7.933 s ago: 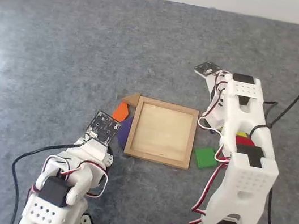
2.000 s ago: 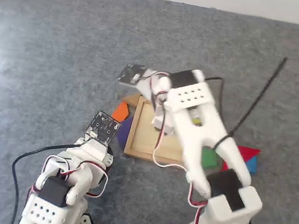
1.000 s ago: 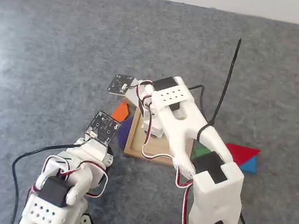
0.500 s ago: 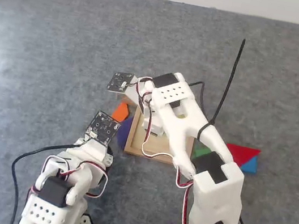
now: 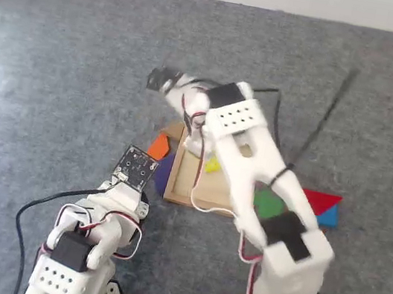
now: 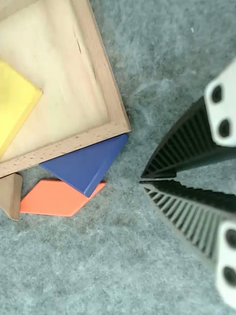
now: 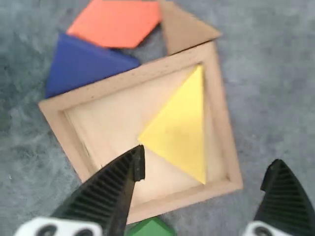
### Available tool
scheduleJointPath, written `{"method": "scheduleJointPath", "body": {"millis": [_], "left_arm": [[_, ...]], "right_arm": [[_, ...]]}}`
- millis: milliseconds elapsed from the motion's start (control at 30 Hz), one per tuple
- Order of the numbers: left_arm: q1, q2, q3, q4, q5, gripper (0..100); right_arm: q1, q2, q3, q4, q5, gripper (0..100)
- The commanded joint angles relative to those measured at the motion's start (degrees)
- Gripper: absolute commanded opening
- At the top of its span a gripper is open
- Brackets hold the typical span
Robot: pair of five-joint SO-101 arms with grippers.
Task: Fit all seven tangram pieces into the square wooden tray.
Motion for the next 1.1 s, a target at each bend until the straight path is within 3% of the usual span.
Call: {"method": "scheduleJointPath", "body": {"millis": [0,133,267,567,633,733,833,1067], "left_arm": [[-0.18,-1.14,-0.75,0.18,-0.35,2],[-0.18,-1.14,-0.75,0.18,-0.35,2],[-0.18,-1.14,-0.75,0.18,-0.35,2],[-0.18,-1.14,-0.75,0.18,-0.35,2],[-0.18,-1.14,-0.75,0.18,-0.35,2],[-0.18,-1.14,-0.75,0.18,-0.35,2],[-0.18,-1.14,-0.75,0.18,-0.35,2],[-0.18,-1.14,-0.75,0.18,-0.35,2]], "right_arm": [[4.09,-10.24,-2.99,2.33,-6.33,37.3],[8.92,-17.98,-1.85,8.84,-11.34,37.3],[14.2,-25.98,9.85,8.66,-11.25,37.3],[25.36,-41.54,52.22,-16.57,-11.69,37.3],[27.38,-42.95,57.76,-20.53,-15.21,37.3],[31.34,-43.3,61.1,-23.16,-23.3,37.3],[35.03,-43.12,61.27,-23.43,-24.44,37.3],[35.3,-42.24,63.47,-24.84,-34.81,37.2]]}}
